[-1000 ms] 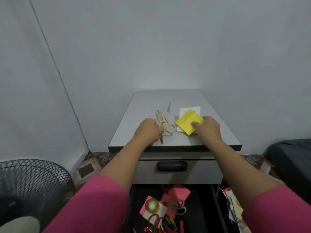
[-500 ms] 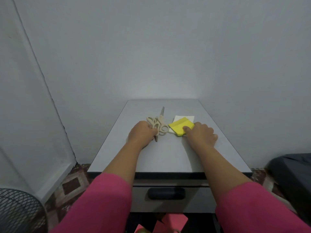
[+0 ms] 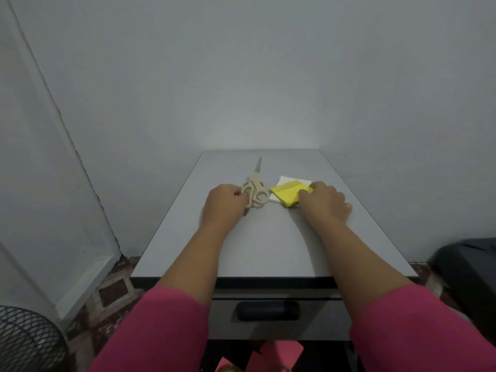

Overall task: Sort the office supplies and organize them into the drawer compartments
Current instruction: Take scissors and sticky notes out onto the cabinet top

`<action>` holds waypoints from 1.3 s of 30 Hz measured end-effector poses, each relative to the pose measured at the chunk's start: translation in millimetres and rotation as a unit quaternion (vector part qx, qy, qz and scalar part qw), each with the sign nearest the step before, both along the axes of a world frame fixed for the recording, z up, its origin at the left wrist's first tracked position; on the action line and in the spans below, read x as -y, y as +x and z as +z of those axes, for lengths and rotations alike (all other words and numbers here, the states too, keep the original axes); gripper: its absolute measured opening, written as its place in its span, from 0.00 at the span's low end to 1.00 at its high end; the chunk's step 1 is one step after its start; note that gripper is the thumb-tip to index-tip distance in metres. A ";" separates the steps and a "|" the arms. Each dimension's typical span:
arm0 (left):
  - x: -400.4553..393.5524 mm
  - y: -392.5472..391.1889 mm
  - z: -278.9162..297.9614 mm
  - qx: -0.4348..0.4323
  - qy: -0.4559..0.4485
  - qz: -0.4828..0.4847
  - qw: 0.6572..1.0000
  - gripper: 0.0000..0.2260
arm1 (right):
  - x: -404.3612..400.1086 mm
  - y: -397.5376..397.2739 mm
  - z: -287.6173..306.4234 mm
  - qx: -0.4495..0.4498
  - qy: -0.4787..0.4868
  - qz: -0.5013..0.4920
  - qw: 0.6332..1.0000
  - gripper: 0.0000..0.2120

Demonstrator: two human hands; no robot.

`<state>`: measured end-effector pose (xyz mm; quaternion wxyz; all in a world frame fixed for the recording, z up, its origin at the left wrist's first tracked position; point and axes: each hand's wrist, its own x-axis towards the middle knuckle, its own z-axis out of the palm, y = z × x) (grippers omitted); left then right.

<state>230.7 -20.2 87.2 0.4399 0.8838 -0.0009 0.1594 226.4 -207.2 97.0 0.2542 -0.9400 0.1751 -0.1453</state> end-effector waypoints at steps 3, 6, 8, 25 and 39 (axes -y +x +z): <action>3.3 -3.0 0.8 -0.014 0.086 -0.011 0.996 0.09 | -1.4 -2.9 4.5 0.007 0.049 0.027 0.998 0.23; 5.7 -1.9 1.8 -0.014 0.146 -0.008 0.989 0.07 | -2.6 -6.3 4.2 0.001 0.034 0.109 0.993 0.23; 6.5 -2.1 2.5 -0.010 0.166 -0.006 0.986 0.06 | -3.2 -7.2 2.0 -0.001 0.006 0.140 0.990 0.20; 7.6 -3.9 3.2 0.018 0.154 -0.012 0.988 0.10 | -1.9 -4.8 -1.9 0.032 0.012 0.133 0.991 0.22; 8.1 -24.4 5.6 0.027 0.104 0.002 0.994 0.08 | -8.7 -22.4 -2.5 0.126 -0.017 0.162 0.978 0.18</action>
